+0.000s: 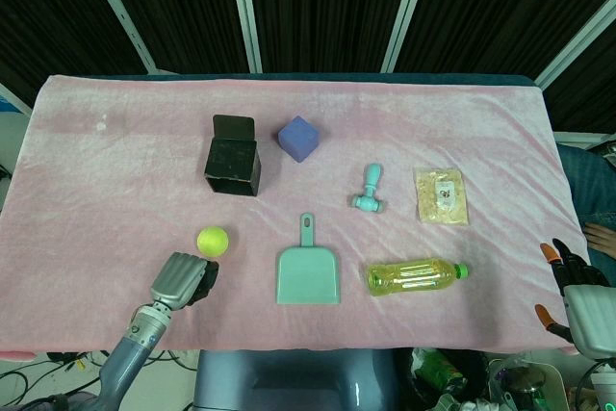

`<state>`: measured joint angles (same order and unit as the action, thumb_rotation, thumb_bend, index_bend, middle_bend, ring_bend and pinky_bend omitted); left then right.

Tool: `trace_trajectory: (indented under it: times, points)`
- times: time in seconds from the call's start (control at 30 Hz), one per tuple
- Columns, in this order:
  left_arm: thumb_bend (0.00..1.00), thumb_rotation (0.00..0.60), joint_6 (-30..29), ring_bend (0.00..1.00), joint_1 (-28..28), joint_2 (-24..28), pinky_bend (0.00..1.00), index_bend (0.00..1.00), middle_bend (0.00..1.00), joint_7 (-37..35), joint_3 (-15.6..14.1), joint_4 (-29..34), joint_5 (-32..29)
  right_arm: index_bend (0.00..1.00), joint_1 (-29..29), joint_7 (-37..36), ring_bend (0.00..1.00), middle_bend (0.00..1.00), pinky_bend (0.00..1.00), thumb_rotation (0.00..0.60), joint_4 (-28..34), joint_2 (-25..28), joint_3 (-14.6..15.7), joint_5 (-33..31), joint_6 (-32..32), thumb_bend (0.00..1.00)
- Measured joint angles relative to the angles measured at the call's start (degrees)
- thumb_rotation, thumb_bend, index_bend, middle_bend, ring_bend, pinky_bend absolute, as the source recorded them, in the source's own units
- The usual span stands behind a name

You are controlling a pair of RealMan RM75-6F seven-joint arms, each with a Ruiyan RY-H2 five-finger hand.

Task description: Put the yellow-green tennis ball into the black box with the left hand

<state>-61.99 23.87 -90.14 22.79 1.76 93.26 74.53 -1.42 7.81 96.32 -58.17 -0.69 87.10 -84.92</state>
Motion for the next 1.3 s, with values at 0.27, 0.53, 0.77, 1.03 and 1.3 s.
trace_trajectory:
  times: [0.27,0.53,0.77,1.03,1.3]
  points:
    - [0.82,0.6,0.71,0.92,0.74,-1.65,1.0,0.82,0.91,-0.8,0.38,-2.91,-0.69,0.08,0.1,0.07,0.15,0.04,0.25,0.6,0.04,-0.03,-0.12,-0.27,-0.05,0.21]
    - [0.82,0.6,1.92,0.92,1.36,-3.33,1.0,0.82,0.91,-1.6,0.98,-6.58,-2.86,0.07,0.14,0.0,0.15,0.04,0.25,0.6,0.09,-0.07,-0.34,-0.76,0.03,0.21]
    - [0.81,0.6,4.36,0.92,2.6,-4.84,1.0,0.82,0.91,-2.61,1.78,-10.31,-4.74,0.08,0.08,0.13,0.15,0.04,0.25,0.6,0.14,-0.08,-0.42,-0.95,0.24,0.21]
    - [0.81,0.6,6.76,0.92,4.71,-6.88,1.0,0.82,0.91,-5.95,3.28,-15.65,-5.12,0.07,0.08,0.1,0.15,0.04,0.25,0.6,0.15,-0.06,-0.5,-1.27,0.43,0.21]
    - [0.81,0.6,8.72,0.92,7.8,-8.67,1.0,0.82,0.91,-8.64,5.73,-20.69,-4.85,0.07,0.06,0.32,0.15,0.04,0.25,0.6,0.22,-0.12,-0.44,-1.25,0.59,0.21]
